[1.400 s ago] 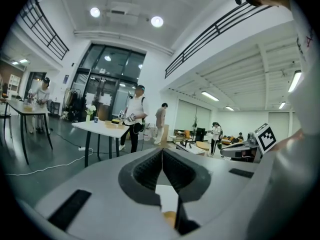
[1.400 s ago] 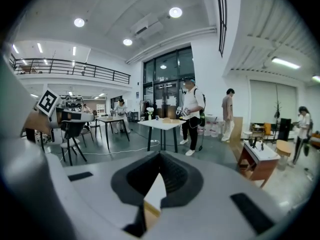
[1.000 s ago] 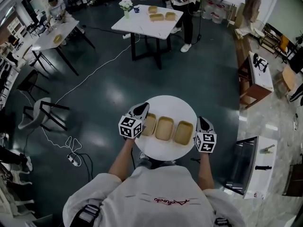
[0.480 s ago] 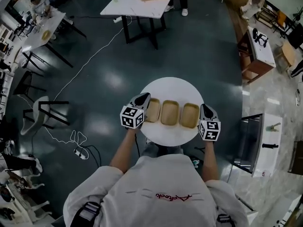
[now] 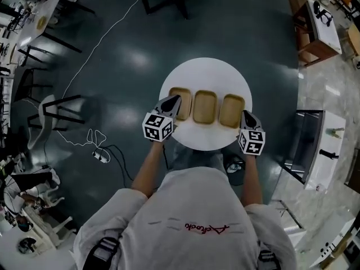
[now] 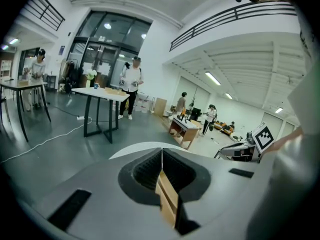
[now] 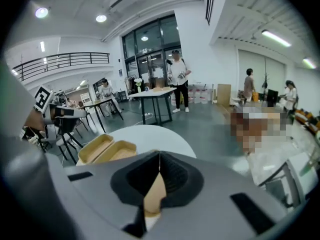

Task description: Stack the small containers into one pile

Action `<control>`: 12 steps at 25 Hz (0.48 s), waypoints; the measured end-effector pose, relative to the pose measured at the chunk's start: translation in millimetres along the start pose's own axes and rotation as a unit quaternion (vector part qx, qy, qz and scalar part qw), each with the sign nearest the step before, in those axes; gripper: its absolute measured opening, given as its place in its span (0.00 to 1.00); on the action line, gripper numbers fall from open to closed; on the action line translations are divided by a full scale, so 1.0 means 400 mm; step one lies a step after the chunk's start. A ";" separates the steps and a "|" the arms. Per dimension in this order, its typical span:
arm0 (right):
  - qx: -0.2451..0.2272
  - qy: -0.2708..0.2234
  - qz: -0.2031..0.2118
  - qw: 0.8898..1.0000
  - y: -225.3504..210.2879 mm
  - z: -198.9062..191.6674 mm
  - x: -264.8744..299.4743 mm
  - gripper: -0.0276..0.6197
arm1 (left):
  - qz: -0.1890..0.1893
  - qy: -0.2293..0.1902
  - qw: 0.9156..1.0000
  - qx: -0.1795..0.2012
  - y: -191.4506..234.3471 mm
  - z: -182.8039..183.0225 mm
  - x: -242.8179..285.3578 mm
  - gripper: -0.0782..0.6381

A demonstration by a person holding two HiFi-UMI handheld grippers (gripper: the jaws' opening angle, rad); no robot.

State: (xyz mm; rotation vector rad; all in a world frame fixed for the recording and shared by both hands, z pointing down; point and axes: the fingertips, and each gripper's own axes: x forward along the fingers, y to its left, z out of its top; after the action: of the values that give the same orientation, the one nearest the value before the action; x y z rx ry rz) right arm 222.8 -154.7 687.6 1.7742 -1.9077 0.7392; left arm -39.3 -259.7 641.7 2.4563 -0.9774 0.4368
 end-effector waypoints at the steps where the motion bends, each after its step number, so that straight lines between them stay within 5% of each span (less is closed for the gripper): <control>1: 0.005 0.009 -0.001 1.000 -0.001 -0.023 0.007 0.08 | 0.000 0.004 1.000 -0.002 0.002 -0.016 0.003 0.13; 10: 0.047 0.068 -0.010 0.997 -0.035 -0.175 0.060 0.08 | -0.002 0.020 1.000 -0.017 -0.006 -0.105 0.043 0.13; 12: 0.053 0.077 -0.016 0.995 -0.044 -0.198 0.071 0.17 | -0.001 0.024 1.000 -0.017 -0.007 -0.119 0.050 0.13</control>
State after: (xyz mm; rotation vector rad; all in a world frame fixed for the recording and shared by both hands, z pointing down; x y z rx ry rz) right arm 234.1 -126.4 767.9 1.7500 -1.7647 0.9540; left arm -29.0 -244.2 689.8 2.4060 -0.9543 0.4714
